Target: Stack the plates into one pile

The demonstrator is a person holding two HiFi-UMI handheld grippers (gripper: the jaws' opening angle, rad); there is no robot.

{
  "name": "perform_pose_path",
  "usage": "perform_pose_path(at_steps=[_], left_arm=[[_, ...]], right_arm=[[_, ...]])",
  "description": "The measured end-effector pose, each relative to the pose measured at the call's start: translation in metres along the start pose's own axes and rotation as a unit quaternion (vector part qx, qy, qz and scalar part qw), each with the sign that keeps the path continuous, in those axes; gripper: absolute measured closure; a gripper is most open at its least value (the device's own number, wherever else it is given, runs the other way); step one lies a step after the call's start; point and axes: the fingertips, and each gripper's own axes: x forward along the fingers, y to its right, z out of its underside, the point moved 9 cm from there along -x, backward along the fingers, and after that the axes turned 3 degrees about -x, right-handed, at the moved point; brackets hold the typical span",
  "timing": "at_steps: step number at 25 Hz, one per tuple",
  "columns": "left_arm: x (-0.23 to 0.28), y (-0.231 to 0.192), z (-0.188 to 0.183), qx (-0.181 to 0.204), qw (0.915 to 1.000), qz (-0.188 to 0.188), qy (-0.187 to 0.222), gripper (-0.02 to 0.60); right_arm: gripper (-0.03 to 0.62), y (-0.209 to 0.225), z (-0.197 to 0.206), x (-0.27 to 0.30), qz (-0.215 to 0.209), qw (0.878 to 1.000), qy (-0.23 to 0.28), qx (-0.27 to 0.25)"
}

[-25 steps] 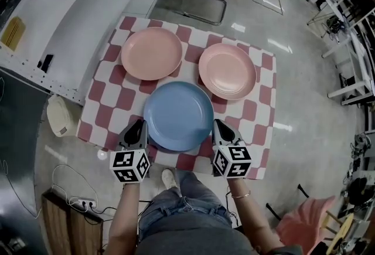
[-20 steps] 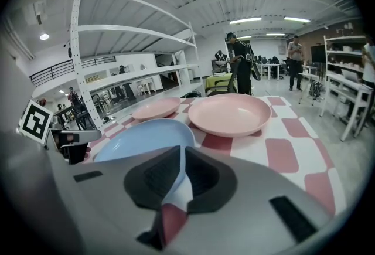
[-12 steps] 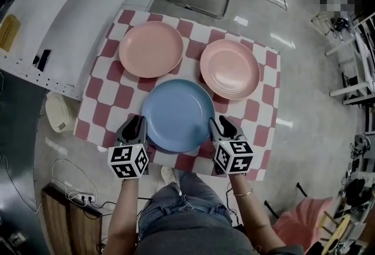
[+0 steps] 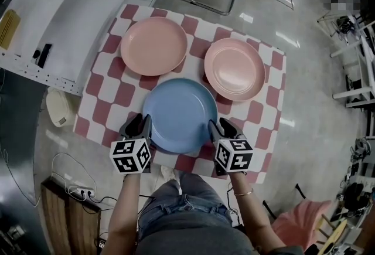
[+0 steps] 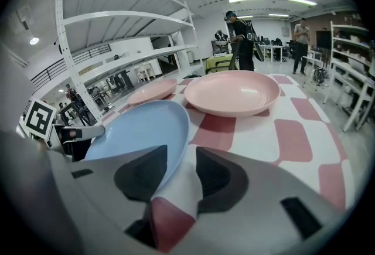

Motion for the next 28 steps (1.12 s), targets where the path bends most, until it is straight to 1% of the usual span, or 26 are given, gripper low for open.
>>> perform_pose_path(at_steps=[7, 12, 14, 17, 23, 28], left_arm=[[0.008, 0.0, 0.001, -0.005, 0.9998, -0.005, -0.021, 0.462], [0.01, -0.001, 0.001, -0.002, 0.9996, -0.012, -0.027, 0.482], [0.011, -0.001, 0.001, 0.0, 0.9995, -0.012, -0.028, 0.495], [0.011, -0.001, 0.001, -0.007, 0.9995, -0.013, -0.027, 0.518], [0.008, -0.001, 0.001, -0.026, 0.9992, -0.022, -0.023, 0.535], [0.0, 0.003, -0.007, -0.016, 0.9996, -0.021, -0.012, 0.54]], right_arm=[[0.433, -0.002, 0.001, 0.009, -0.01, 1.0, -0.026, -0.005], [0.475, -0.007, 0.001, 0.013, -0.007, 0.999, -0.035, -0.015], [0.477, -0.006, 0.001, 0.014, -0.003, 0.999, -0.035, -0.012], [0.482, -0.007, 0.0, 0.013, 0.001, 0.999, -0.035, -0.009], [0.493, -0.01, 0.0, 0.012, 0.009, 0.999, -0.035, 0.0], [0.499, -0.013, -0.004, 0.004, 0.013, 0.999, -0.031, 0.004]])
